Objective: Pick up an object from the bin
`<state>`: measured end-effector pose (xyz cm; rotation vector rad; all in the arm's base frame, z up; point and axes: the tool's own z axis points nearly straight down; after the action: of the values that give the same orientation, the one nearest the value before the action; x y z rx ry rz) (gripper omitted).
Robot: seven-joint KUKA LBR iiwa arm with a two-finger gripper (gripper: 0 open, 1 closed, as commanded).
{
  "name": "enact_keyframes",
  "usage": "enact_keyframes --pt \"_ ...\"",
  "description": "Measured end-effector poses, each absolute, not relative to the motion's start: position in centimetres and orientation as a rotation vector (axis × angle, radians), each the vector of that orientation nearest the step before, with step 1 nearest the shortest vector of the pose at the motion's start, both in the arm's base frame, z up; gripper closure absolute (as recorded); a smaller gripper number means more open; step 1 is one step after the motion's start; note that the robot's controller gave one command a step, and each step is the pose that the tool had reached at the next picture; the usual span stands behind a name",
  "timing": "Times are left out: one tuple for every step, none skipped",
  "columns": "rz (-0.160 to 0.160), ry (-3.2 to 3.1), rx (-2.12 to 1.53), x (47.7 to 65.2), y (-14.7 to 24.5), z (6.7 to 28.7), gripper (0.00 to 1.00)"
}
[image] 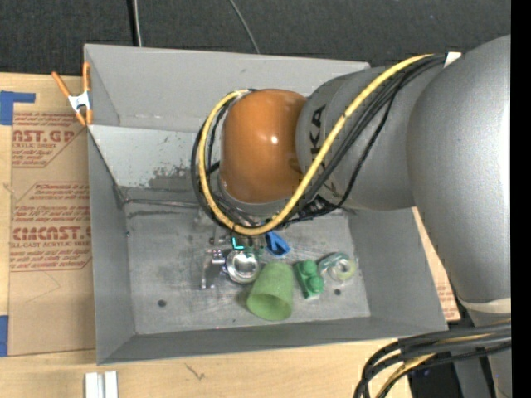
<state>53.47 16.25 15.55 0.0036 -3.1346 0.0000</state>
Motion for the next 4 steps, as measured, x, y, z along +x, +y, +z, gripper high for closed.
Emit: enact_keyframes --pt "-0.001 -3.099 0.541 55.1 17.5 7.4 0.0" --pt "0.0 -2.974 1.006 49.4 14.6 10.0 0.0" --pt "0.004 -2.952 1.083 55.1 3.6 10.1 0.0" --pt "0.005 -3.093 0.607 53.0 7.8 7.5 0.0"
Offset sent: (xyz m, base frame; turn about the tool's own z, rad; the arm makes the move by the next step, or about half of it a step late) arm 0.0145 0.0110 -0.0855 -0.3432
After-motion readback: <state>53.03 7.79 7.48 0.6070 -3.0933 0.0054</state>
